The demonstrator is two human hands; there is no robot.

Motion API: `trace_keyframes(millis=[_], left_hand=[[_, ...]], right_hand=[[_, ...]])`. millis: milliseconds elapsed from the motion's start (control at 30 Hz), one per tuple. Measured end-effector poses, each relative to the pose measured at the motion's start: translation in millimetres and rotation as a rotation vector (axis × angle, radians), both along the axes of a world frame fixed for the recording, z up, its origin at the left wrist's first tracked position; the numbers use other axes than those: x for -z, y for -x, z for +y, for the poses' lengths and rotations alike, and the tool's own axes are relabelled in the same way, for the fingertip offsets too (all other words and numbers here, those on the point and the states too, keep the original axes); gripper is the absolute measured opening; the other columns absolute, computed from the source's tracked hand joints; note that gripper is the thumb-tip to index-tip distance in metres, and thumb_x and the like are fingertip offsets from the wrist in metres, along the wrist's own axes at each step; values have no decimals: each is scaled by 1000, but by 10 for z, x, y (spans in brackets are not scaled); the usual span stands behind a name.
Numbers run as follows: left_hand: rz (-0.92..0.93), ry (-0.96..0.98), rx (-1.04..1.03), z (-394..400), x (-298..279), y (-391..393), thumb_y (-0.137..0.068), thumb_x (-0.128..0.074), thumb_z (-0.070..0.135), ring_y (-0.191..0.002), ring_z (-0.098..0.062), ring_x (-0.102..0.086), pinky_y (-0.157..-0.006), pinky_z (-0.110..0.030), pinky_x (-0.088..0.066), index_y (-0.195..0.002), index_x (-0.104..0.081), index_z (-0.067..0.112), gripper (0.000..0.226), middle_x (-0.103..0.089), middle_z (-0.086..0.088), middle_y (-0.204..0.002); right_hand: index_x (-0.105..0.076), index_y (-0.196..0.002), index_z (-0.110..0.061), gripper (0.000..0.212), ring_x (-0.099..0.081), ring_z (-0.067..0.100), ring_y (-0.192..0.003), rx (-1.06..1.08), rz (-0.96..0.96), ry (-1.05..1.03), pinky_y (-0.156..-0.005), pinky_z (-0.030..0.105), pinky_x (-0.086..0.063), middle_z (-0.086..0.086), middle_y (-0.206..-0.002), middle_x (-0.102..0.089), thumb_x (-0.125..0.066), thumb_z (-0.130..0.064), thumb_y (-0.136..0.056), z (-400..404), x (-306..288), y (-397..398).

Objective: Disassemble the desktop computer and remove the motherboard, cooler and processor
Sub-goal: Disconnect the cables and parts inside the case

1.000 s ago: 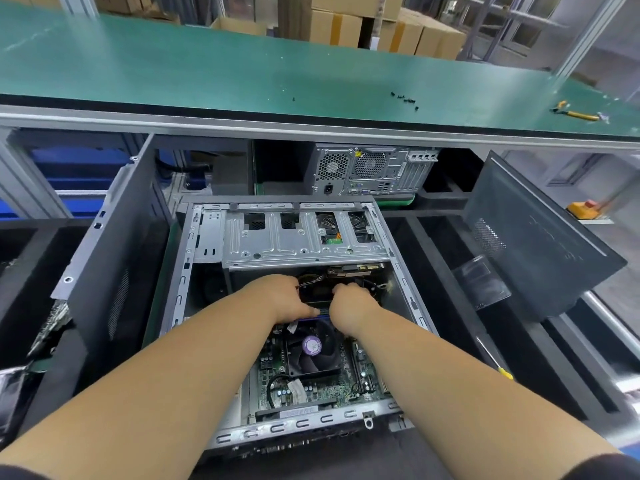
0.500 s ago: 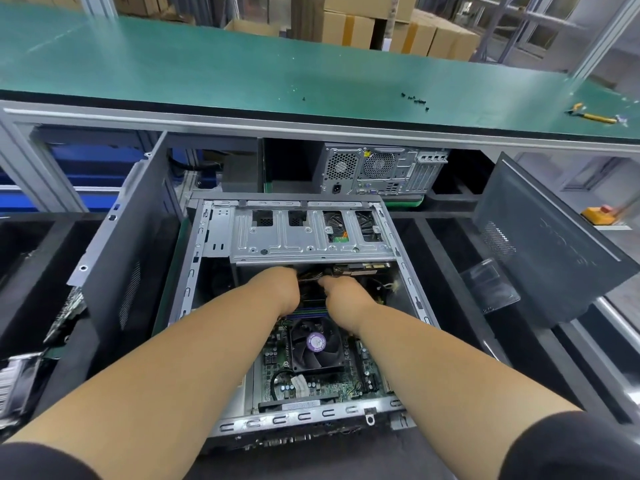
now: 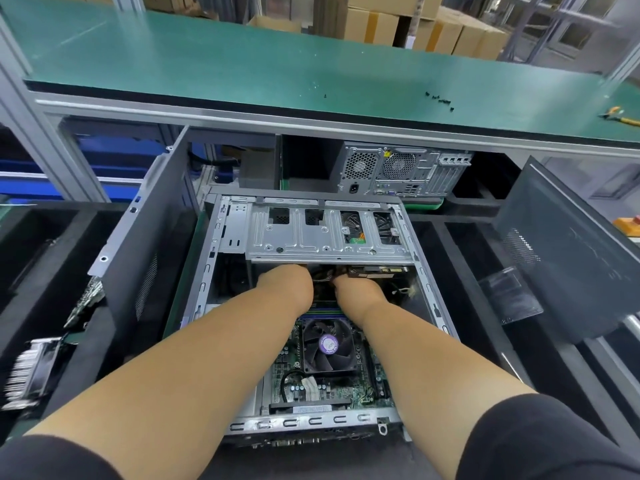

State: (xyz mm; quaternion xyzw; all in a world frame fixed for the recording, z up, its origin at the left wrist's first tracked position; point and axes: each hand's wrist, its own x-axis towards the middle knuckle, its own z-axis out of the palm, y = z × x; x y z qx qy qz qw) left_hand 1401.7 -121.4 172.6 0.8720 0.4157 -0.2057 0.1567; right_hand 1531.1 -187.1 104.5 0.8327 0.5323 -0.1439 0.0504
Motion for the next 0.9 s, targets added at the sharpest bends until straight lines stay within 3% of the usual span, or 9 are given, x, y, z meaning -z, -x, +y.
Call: trace_keyframes(millis=[100,233,333,433,633,800,900], left_hand=[[15,11,18,4,-4,-2,-87,-57,4,-104,-28,-61,-92,-39,-52,-105,-63,9,20,-61,-9,-109],[28,22,17,11,-5,-3,-88,-55,3,-106,-29,-60,-93,-40,-51,-109,-64,7,22,-61,-10,-113],[36,13,26,7,9,5,-89,-54,4,-107,-29,-60,-94,-40,-51,-112,-63,7,24,-61,-10,-114],[33,11,22,12,16,-1,-88,-55,4,-105,-28,-60,-92,-38,-52,-112,-63,8,26,-60,-9,-107],[36,26,24,26,13,-8,-87,-55,2,-96,-26,-61,-89,-37,-53,-106,-65,6,21,-55,-7,-93],[24,30,27,40,18,-4,-87,-54,2,-91,-25,-59,-87,-36,-54,-107,-64,6,22,-55,-7,-94],[-10,34,25,40,47,16,-87,-51,3,-86,-24,-56,-81,-34,-52,-103,-63,8,20,-55,-7,-94]], right_hand=[[-58,-121,-12,30,-64,37,-103,11,-17,-15,-72,36,-40,18,-114,-67,-43,-7,-96,11,58,-13],[-49,-132,-6,36,-61,36,-112,-19,-30,46,-75,41,-43,17,-127,-60,-40,-4,-97,38,89,-29],[-55,-126,-9,34,-63,35,-107,-25,-31,42,-71,39,-41,16,-120,-64,-42,-3,-95,49,91,-55],[-57,-126,-11,36,-63,35,-102,-21,-36,63,-71,41,-43,16,-115,-65,-43,-2,-93,71,100,-30],[-37,-145,-11,46,-59,37,-112,-19,-41,52,-86,46,-48,18,-126,-60,-41,-12,-100,54,74,-72],[-37,-145,-5,47,-59,39,-112,12,-83,42,-83,46,-49,20,-126,-60,-45,-10,-99,71,32,7],[-44,-139,-4,42,-64,37,-103,-6,-94,3,-73,41,-46,18,-116,-65,-45,-8,-97,43,57,10]])
